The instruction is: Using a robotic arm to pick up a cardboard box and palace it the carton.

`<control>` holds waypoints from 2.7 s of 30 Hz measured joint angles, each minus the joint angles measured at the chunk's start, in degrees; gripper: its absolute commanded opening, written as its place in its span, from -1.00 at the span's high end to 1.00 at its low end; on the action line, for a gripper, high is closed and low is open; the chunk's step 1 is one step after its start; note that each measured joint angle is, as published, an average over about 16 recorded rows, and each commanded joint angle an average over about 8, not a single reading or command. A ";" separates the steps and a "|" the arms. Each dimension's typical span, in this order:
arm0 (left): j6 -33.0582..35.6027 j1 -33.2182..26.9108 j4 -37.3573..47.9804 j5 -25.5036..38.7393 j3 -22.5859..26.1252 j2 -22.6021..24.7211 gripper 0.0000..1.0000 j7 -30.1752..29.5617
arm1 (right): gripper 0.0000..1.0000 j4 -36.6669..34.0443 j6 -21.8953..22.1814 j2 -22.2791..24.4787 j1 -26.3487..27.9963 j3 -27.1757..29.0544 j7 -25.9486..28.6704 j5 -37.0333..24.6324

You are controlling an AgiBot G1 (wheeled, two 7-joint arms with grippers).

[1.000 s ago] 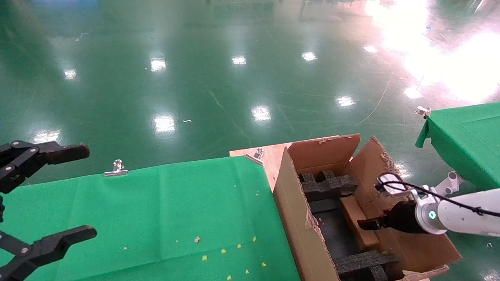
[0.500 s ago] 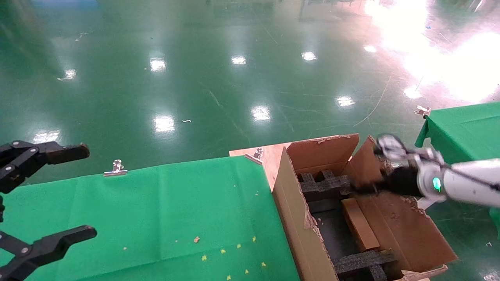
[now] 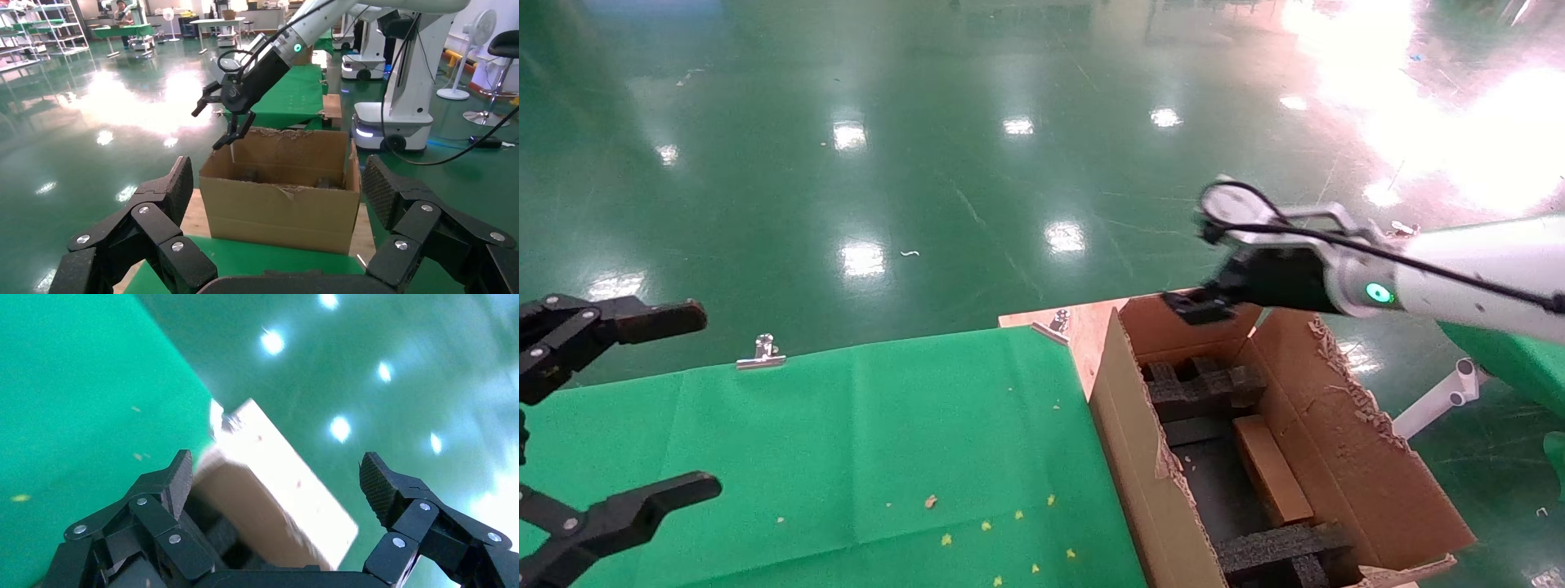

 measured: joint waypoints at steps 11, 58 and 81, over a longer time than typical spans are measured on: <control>-0.01 0.01 0.01 -0.01 0.00 -0.01 -1.00 0.00 | -1.00 0.90 -2.12 -2.29 2.52 1.98 -15.97 8.90; -0.02 0.01 0.02 -0.02 0.00 -0.02 -1.00 0.01 | -1.00 -1.64 -29.16 -5.46 -20.41 35.35 -33.96 40.12; -0.03 0.02 0.03 -0.03 0.00 -0.02 -1.00 0.01 | -1.00 -2.96 -43.30 -7.08 -32.52 52.82 -43.14 56.32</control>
